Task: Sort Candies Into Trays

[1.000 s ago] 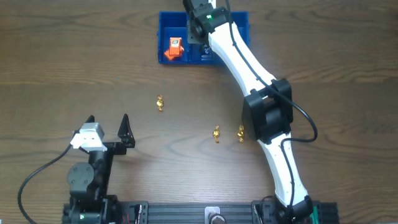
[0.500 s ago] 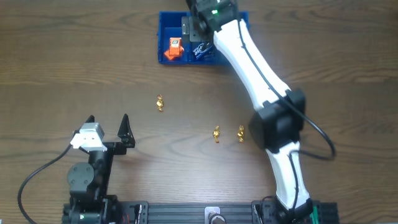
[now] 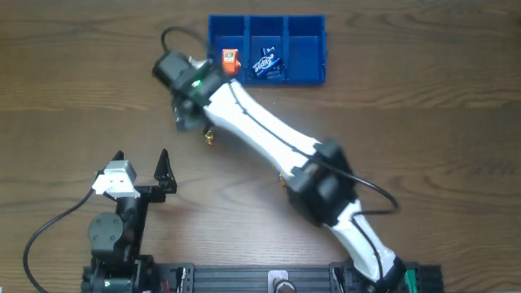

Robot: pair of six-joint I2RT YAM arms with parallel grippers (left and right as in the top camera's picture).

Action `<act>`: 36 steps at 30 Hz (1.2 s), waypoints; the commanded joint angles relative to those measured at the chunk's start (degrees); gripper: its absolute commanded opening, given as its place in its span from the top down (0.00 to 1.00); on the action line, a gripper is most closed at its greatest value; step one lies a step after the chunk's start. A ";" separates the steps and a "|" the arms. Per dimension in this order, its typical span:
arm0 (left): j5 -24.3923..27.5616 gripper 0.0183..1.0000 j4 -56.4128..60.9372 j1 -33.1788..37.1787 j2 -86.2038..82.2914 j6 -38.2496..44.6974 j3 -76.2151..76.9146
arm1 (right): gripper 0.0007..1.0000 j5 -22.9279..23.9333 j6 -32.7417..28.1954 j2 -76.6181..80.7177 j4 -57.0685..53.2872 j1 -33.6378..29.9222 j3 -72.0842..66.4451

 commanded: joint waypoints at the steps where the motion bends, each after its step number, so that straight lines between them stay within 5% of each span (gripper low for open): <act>1: 0.61 0.00 -2.14 0.13 -0.35 0.81 -1.01 | 0.00 -4.07 5.92 7.30 1.36 0.87 -0.39; 14: 0.61 0.00 -2.16 0.13 -0.35 0.81 -1.01 | 0.24 -3.32 8.68 10.78 2.45 0.92 -0.39; 29: 0.61 0.00 -2.16 0.13 -0.35 0.81 -1.01 | 0.82 -2.80 8.66 10.99 2.84 0.70 -0.39; 36: 0.61 0.00 -2.16 0.13 -0.35 0.81 -1.01 | 0.87 0.35 5.14 5.81 1.57 -1.29 0.20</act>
